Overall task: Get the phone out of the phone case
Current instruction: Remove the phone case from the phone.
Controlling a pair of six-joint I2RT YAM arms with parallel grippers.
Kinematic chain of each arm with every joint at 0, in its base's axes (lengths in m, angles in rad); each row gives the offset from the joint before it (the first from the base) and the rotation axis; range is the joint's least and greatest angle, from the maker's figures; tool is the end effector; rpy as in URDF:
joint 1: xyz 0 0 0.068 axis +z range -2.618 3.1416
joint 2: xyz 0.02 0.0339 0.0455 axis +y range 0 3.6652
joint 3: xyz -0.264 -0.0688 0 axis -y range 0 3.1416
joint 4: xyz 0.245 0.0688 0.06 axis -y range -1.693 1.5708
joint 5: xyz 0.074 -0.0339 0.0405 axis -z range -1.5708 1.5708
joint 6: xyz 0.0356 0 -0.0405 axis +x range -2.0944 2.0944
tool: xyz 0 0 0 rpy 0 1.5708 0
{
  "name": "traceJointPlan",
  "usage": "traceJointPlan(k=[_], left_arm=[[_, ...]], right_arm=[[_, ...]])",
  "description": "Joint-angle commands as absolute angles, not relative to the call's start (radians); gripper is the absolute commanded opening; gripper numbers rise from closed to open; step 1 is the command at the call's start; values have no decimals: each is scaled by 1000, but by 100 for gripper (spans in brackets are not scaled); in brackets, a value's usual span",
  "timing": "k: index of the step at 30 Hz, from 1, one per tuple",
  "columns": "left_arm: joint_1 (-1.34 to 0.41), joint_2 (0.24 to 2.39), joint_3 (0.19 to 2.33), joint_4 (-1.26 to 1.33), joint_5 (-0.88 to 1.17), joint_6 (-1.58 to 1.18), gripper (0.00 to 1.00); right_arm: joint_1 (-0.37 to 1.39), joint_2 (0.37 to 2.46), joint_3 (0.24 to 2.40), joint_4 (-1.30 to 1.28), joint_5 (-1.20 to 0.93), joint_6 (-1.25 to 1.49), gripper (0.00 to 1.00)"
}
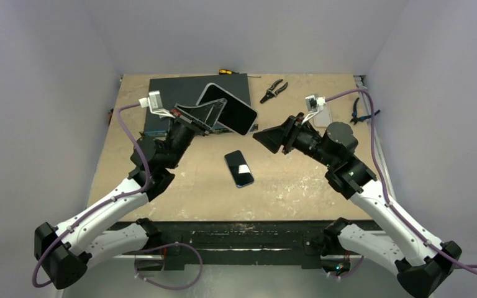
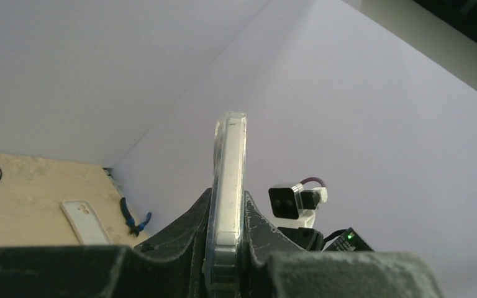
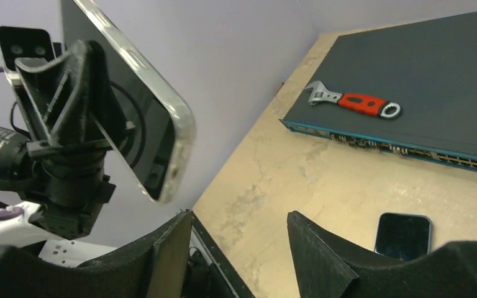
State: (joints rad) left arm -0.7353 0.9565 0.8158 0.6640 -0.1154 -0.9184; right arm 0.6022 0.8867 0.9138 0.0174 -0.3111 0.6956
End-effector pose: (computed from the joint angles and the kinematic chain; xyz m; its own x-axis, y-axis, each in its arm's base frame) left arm 0.1611 -0.1402 0.4089 -0.2457 -0.8421 -0.4801 0.6541 0.2215 -0.7232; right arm 0.1621 0.1247 0.3895 -0.4789 0.4111 -0.7756 -0.6309 0.4531 0.6298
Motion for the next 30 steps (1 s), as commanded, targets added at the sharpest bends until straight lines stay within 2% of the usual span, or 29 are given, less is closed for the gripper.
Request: traceJointPlan(k=[1,9,19,30], left_arm=[[-733,957,853,698,-111,-855,0],[-733,965,829,741,-124,-840,0],[-736,956,823,773,-119,-818,0],[-738,945,819,785,-127,-808,0]], right_arm=[[612,879,947,133,-300,752,62],[614,900,919,198,-265,798,61],[613,963,899,241,-245,908,50],[613,980,907,179,-206,914,38]])
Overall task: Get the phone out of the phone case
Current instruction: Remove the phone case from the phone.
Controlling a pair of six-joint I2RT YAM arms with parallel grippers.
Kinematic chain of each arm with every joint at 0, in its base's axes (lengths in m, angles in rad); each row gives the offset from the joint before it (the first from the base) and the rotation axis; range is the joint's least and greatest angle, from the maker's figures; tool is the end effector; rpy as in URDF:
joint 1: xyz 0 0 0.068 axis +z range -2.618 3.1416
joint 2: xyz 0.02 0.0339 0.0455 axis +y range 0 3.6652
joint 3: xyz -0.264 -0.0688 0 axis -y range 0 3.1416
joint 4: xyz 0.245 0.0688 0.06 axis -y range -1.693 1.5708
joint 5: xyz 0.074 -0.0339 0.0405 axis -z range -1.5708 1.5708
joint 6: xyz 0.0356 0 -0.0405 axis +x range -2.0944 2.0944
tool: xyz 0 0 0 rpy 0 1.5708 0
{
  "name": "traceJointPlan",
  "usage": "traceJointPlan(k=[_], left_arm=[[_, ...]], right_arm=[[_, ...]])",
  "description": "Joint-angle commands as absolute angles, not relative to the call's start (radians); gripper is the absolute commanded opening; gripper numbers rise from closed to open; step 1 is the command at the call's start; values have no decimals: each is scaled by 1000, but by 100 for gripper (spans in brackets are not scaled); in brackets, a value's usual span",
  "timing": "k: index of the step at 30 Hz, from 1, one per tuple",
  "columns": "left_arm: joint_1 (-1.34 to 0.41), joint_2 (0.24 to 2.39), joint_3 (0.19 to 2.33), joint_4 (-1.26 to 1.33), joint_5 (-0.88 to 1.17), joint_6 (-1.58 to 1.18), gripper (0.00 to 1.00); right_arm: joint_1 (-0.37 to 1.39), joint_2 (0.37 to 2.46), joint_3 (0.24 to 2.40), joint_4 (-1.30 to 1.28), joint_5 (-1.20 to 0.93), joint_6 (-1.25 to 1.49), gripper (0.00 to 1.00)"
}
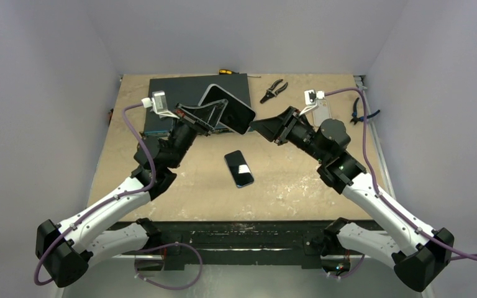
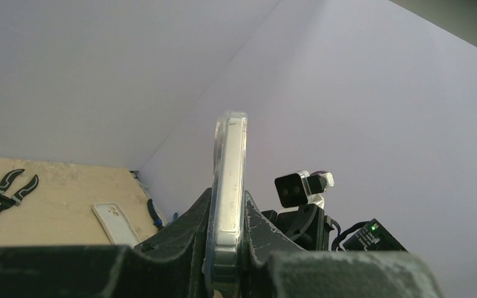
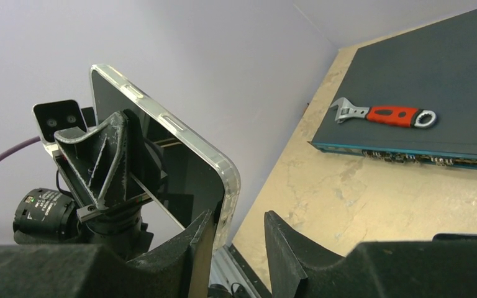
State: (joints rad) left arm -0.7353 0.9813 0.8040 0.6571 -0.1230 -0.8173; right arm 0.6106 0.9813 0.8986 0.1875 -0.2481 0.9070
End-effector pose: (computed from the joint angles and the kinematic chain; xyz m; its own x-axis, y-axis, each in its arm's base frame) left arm 0.1675 -0.1457 0.3993 -0.1924 -0.8019 -0.5656 0.6499 0.3277 -0.6857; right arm 0.1836 0.1392 0.3838 -0.5426 0.5522 -0.6330 -0.5332 0.3558 0.7675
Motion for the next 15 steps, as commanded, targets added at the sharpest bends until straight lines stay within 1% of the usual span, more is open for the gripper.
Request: traceJointPlan(k=[1,8,15], left_arm=[[-738,945,820,788,-128,-809,0],[-739,944,820,804,-134,-813,0],[-741,947,825,815,-130,-824,0]], right_arm=[[614,982,907,172,-202,914,37],[614,990,918,114,-179,904,33],[613,1012,932,73,-166,899,32]])
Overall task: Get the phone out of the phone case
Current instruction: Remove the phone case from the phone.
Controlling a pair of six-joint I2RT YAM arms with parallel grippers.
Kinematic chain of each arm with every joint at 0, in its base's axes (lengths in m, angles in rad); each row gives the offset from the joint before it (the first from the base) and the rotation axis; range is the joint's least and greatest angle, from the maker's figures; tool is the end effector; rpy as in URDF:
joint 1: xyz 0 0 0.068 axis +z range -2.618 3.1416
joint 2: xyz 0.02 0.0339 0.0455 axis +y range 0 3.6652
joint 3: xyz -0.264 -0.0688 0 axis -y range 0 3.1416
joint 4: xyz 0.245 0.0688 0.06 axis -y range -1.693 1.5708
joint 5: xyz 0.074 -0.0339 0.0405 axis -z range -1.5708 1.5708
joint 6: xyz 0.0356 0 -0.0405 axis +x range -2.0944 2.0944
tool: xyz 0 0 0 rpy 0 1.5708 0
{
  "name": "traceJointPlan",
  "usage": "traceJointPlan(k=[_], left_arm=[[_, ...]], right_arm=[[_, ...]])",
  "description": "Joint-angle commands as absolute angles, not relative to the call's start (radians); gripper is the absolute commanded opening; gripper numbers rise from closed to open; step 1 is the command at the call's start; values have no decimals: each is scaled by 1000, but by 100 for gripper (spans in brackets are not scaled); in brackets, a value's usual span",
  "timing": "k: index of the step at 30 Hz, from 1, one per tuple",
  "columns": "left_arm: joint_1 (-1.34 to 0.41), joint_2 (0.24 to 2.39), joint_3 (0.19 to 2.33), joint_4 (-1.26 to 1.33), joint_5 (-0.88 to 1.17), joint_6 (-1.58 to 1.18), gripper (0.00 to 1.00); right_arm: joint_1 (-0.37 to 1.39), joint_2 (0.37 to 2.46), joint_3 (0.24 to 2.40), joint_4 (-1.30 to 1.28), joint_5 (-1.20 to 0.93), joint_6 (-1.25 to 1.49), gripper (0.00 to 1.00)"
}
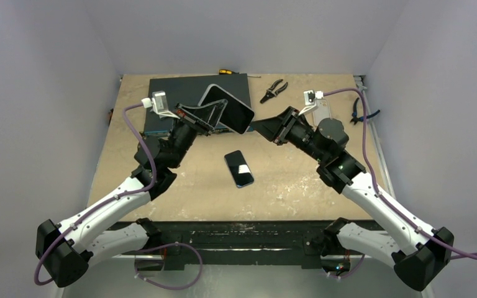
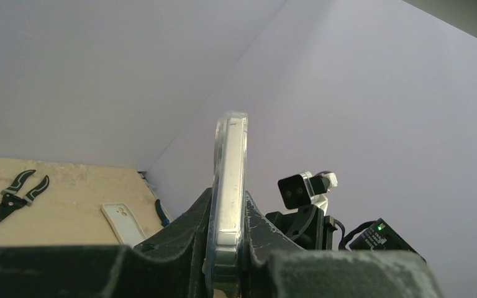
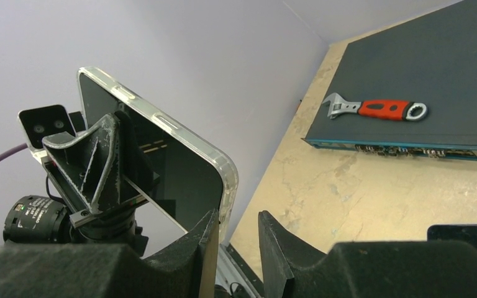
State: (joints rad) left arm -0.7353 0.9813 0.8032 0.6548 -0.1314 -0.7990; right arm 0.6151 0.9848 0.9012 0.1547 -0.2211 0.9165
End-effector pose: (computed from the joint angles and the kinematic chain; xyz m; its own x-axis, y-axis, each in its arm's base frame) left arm 0.1678 -0.1455 0.3987 -0.1774 -0.7975 -0.5766 0.6475 0.3466 -0.6787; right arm 0.1847 0.1400 0.3805 -0.5532 0.5571 -0.6194 -0.4974 0.3756 0.7820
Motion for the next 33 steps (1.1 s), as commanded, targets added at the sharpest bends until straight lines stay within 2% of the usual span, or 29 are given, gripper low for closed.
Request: traceJointPlan(k=[1,23,33], left_arm=[[-740,945,826,815,-129,-825,0],[-751,939,832,905,-117,-814,0],[-765,935,822,960,-112,-793,0]], right_arm=[[613,1014,934,63,-161,898,31],[615,1103,940,-34,-132,936,25],[615,1155,955,-42,-139,985,27]])
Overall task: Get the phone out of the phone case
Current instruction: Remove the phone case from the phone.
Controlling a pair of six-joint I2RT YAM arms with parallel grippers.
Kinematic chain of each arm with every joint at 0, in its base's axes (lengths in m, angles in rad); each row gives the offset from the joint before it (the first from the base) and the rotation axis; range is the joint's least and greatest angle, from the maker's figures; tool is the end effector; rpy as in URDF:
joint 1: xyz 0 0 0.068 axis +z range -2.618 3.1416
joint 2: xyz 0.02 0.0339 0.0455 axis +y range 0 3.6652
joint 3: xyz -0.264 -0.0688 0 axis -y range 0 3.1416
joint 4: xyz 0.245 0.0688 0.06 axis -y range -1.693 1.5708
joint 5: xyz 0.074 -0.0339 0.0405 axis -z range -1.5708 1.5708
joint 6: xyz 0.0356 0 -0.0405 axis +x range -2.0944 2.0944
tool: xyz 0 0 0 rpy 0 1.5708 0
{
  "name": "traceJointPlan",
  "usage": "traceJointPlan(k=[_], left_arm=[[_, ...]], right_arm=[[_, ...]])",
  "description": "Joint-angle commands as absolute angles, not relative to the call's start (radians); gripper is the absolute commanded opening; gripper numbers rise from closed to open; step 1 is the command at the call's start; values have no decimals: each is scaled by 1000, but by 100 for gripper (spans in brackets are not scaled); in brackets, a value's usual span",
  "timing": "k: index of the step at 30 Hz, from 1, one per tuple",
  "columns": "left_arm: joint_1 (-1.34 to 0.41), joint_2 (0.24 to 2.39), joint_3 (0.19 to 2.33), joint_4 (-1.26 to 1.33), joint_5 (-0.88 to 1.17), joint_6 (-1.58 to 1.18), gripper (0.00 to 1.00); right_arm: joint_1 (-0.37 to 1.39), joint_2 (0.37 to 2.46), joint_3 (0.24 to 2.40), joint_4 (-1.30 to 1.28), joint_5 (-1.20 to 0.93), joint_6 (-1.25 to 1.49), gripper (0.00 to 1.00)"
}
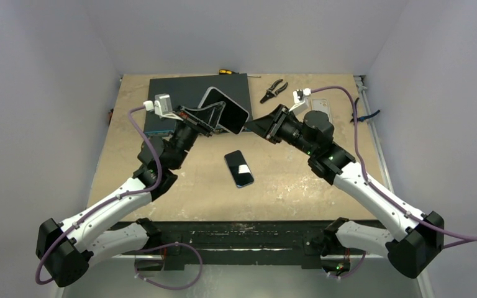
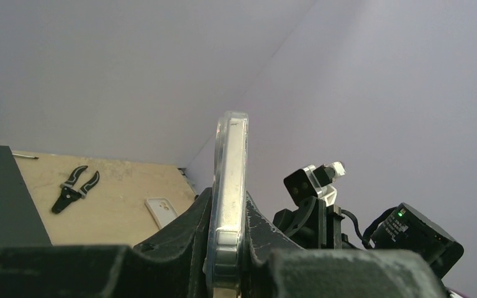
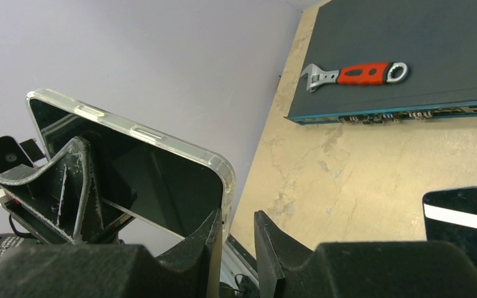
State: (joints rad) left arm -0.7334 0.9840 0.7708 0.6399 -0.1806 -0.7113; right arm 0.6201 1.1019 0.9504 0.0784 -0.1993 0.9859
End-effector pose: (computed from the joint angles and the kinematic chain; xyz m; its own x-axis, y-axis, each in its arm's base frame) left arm 0.1716 -0.1460 0.3853 -0.1177 -0.7584 -0.6411 0.6075 0.4557 -0.6506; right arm 0.2079 0.1571 0.3634 -0.6417 0.5460 -0.5386 -0.3537 0.4125 0.8395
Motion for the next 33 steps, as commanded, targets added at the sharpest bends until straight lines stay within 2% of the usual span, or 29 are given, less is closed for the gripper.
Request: traceJointPlan(k=[1,33], left_arm=[[-767,934,823,960,-111,-791,0],[-781,905,842,957,-121,-745,0]], right_arm=[[615,1158,956,-44,-140,987,27],[615,1241,915,-44,-144,1014,30]])
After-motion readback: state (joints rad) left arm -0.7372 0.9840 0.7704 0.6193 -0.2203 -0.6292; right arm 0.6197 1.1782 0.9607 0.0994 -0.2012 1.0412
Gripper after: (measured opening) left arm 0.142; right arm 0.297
